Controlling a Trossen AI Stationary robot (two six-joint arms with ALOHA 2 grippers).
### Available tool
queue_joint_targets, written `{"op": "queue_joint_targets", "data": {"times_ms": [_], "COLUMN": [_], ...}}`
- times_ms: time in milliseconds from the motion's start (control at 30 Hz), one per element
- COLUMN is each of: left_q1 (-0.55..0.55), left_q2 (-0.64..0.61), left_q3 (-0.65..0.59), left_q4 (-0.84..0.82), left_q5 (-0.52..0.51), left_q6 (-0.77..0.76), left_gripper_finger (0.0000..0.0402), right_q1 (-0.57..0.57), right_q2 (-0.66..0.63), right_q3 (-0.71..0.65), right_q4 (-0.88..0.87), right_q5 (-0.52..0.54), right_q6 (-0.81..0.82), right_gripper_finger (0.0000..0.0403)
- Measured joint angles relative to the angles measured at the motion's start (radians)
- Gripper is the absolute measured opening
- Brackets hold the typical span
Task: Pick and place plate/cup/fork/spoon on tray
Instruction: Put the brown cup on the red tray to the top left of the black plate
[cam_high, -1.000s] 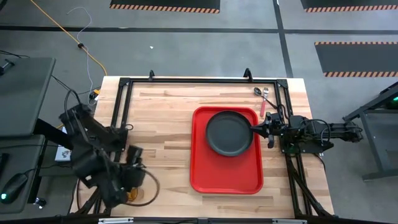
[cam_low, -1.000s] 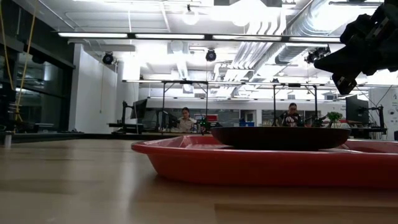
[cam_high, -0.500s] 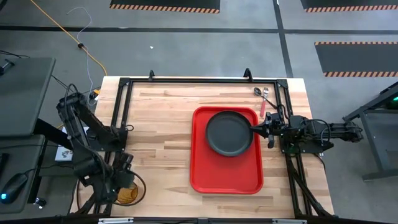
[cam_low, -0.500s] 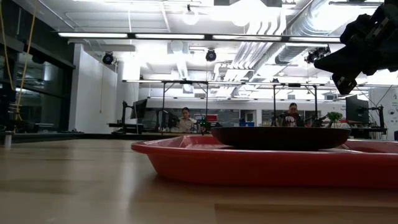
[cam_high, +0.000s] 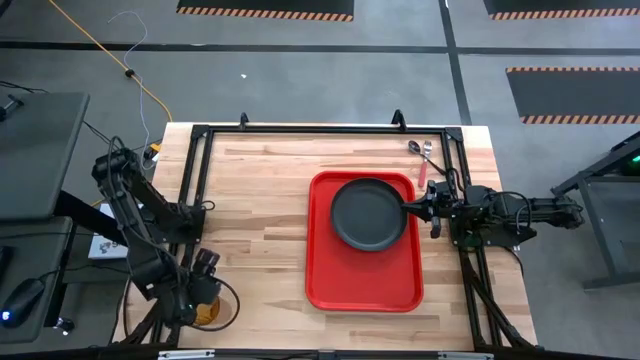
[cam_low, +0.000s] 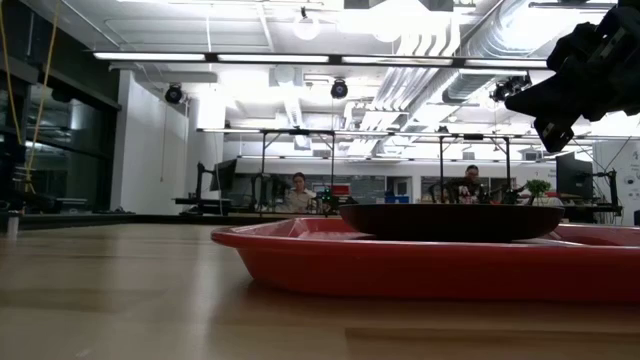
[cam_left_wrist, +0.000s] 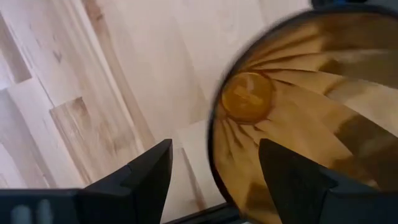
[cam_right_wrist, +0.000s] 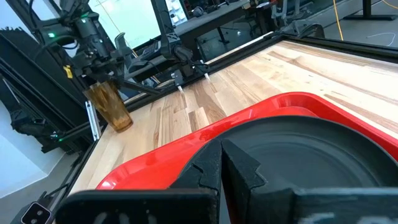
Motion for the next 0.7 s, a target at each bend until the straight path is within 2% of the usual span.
{"op": "queue_joint_targets", "data": {"times_ms": [233,367,533,700], "left_q1": [0.009,0.009,0.009,0.009], "left_q2": [0.001,0.001,0.001,0.001], "left_q3": [-0.022,-0.022,-0.022,-0.022], "left_q4": [0.009,0.009,0.01,0.014], "left_q5": [0.002,0.002,0.002,0.001], "left_q6": [-0.014,-0.014,-0.014,-0.016], "left_gripper_finger": [0.0226,0.0207,0.0143,0.0042], "right_q1": [0.0,0.0,0.0,0.0], "right_q2": [0.0,0.0,0.0,0.0], "right_q3": [0.0,0.0,0.0,0.0], "right_q4": [0.0,0.0,0.0,0.0], "right_q5": [0.0,0.0,0.0,0.0], "right_q6": [0.0,0.0,0.0,0.0], "right_gripper_finger": [0.0,0.0,0.0,0.0]}}
